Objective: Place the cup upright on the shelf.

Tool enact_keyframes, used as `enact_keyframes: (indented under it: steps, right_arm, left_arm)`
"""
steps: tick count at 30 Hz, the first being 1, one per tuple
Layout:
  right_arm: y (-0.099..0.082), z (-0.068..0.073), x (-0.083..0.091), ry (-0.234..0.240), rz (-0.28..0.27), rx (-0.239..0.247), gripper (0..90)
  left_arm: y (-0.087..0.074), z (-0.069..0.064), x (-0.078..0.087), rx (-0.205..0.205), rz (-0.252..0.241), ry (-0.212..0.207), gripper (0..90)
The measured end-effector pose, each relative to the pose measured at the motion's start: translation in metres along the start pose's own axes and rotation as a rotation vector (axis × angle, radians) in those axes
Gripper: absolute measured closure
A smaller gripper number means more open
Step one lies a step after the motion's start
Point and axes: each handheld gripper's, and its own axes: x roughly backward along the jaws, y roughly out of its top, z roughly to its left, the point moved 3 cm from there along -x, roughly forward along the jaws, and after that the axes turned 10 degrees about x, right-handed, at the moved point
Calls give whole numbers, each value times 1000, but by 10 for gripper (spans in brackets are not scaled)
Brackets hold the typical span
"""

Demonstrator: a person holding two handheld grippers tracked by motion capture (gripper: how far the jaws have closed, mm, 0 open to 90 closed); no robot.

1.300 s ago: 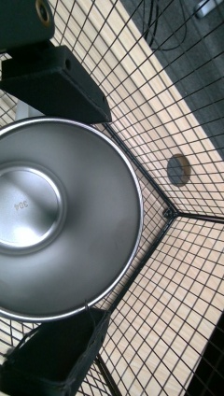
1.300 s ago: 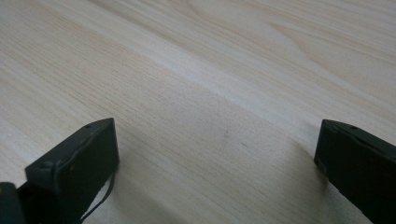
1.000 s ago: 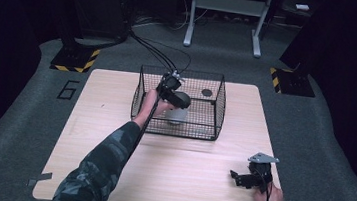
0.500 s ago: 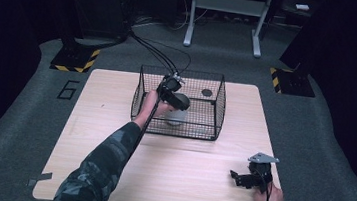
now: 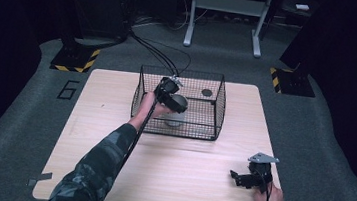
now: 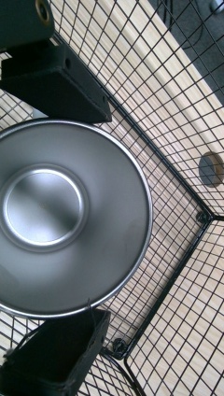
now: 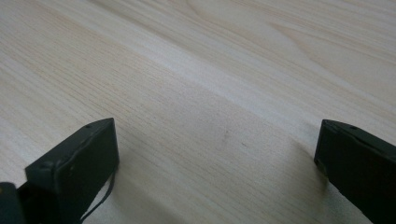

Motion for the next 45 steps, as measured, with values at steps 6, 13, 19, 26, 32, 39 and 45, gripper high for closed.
enact_keyframes:
  steps: [6, 13, 19, 26, 32, 39, 45]
  right_arm:
    - [0, 0, 0, 0, 0, 0, 0]
    - [0, 0, 0, 0, 0, 0, 0]
    - [0, 0, 0, 2, 2, 7, 0]
    - [0, 0, 0, 2, 2, 7, 0]
    - [0, 0, 0, 2, 2, 7, 0]
    - [0, 0, 0, 2, 2, 7, 0]
    - [0, 0, 0, 2, 2, 7, 0]
  left_arm:
    - [0, 0, 1, 6, -6, 0, 64]
    - [-1, 3, 2, 31, -15, 3, 61]
    - [3, 1, 11, 47, -49, -22, 16]
    - [7, -2, 27, 36, -68, -27, 2]
    - [4, -7, 52, 25, -94, -8, 2]
    - [-9, -14, 85, 17, -134, -20, 2]
    - [-25, -21, 115, -1, -164, -28, 2]
